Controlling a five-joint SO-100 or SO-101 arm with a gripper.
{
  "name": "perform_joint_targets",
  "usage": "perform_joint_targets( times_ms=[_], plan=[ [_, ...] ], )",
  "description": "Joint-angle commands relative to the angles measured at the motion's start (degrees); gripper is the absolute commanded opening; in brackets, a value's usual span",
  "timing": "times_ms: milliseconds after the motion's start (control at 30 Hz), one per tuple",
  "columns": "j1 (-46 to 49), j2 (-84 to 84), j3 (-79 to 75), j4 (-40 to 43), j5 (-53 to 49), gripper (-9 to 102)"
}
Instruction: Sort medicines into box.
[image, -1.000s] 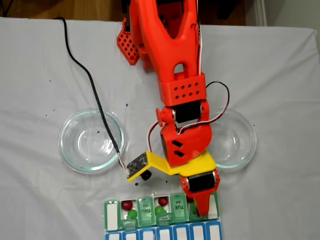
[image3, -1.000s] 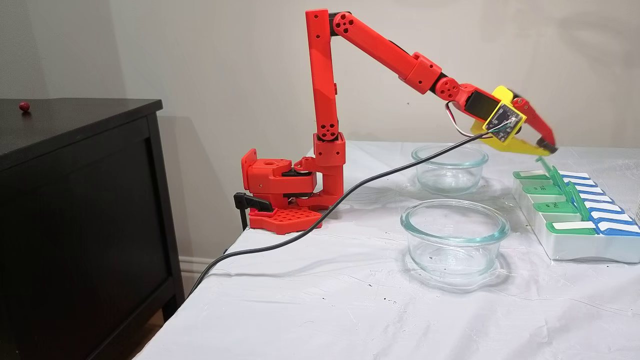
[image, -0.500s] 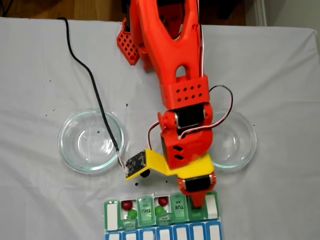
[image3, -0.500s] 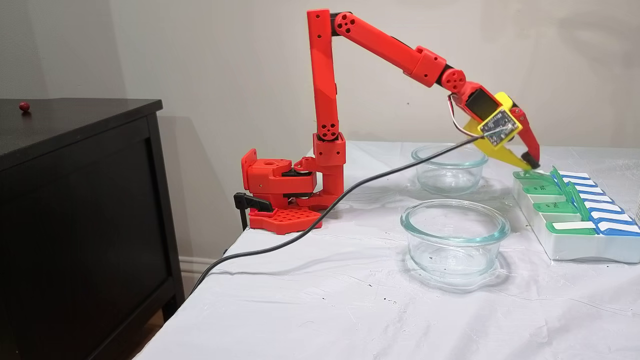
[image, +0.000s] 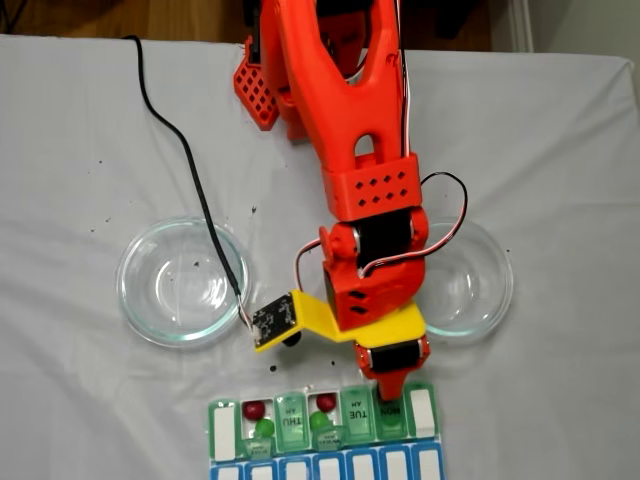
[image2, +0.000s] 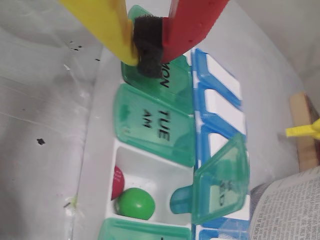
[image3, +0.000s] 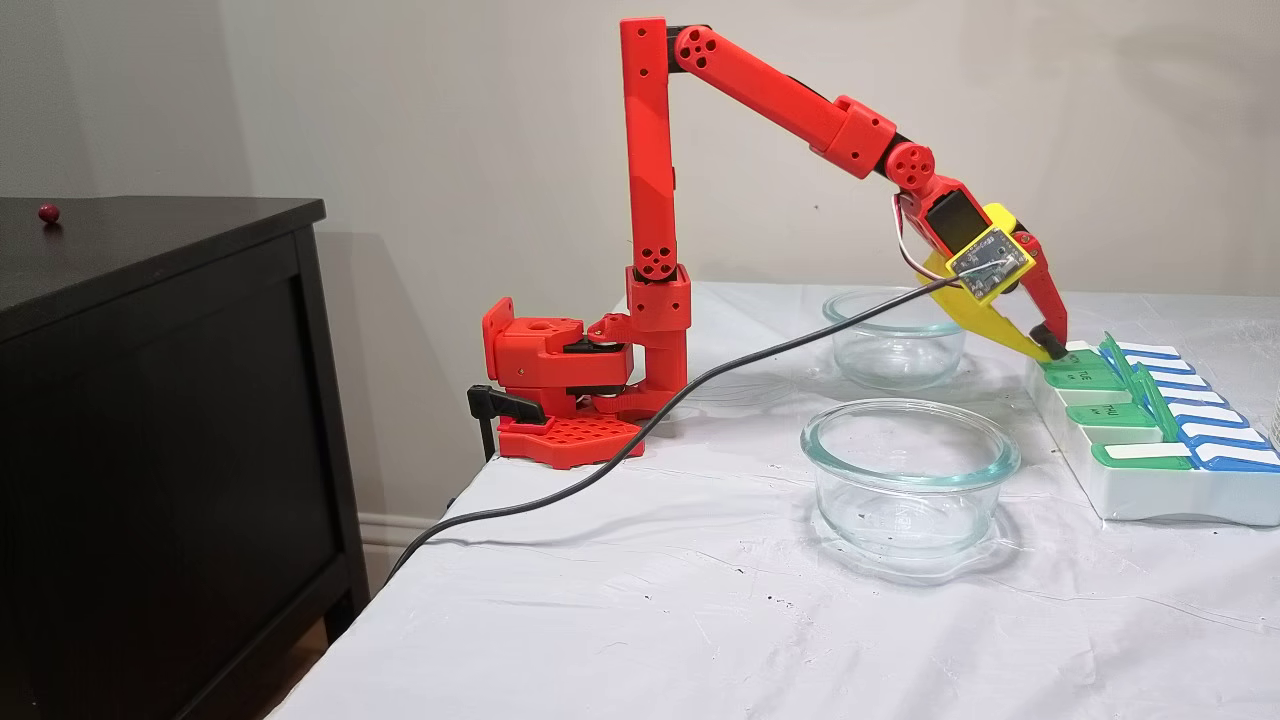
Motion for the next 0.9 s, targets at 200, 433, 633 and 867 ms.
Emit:
perform_joint_targets(
  times_ms=[200,433,633,867],
  plan=[
    [-1.8,0.2,0.4,-0.3,-2.8,0],
    [3.2,12.9,-1.0,-4.5,-3.3,0],
    [8.6,19.6,-2.6,-9.4,-4.0,0],
    [9.9,14.9,-2.6,-17.4,-9.8,0]
  ],
)
